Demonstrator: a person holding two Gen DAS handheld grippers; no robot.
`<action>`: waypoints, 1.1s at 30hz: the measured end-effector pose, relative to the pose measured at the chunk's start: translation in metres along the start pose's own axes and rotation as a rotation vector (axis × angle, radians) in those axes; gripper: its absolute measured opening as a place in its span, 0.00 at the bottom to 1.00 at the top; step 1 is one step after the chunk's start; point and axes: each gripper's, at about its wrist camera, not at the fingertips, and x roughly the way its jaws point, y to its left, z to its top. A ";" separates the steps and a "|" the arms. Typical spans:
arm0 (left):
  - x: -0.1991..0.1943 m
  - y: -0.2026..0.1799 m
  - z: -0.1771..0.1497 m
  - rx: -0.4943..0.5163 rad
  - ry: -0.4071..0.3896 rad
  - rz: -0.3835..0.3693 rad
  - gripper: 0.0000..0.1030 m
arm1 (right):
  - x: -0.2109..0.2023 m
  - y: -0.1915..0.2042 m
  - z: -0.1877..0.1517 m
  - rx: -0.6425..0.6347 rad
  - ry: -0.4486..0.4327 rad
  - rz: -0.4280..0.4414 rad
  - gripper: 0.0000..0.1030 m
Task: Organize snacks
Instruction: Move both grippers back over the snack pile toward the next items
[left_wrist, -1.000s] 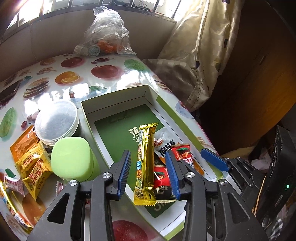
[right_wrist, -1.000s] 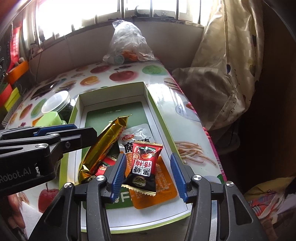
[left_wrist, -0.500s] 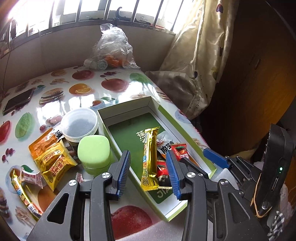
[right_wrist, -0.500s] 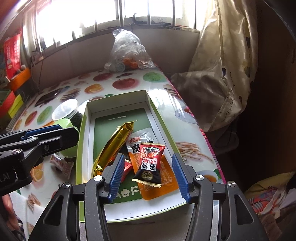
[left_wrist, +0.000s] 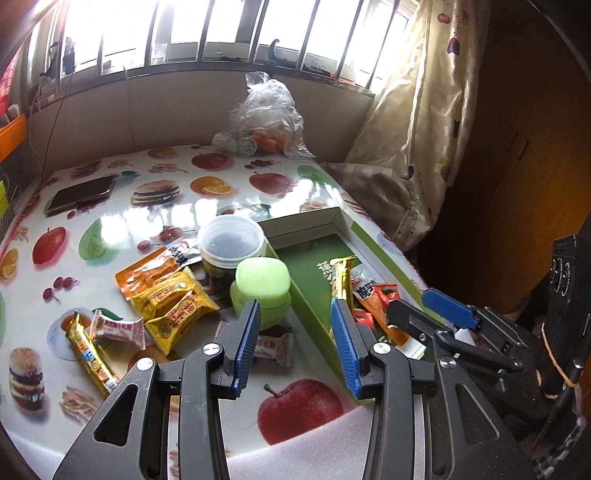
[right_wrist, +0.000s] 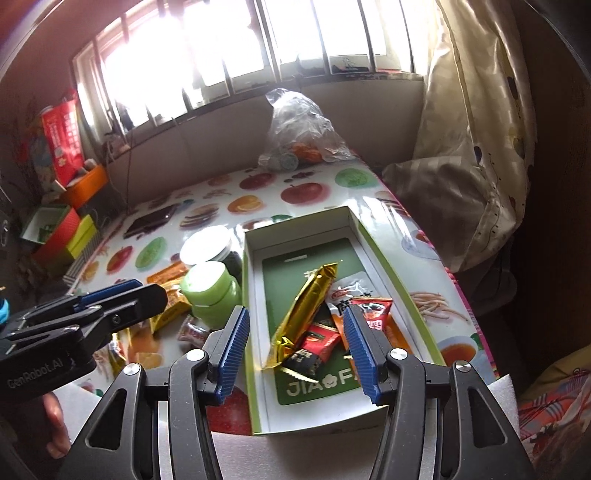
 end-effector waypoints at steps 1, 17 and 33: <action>-0.002 0.007 -0.003 -0.015 -0.002 0.010 0.40 | -0.001 0.004 -0.001 -0.006 0.000 0.012 0.52; -0.028 0.144 -0.052 -0.271 0.003 0.220 0.40 | 0.031 0.074 -0.019 -0.148 0.109 0.133 0.58; -0.009 0.181 -0.066 -0.354 0.061 0.188 0.40 | 0.098 0.107 -0.028 -0.371 0.234 0.035 0.53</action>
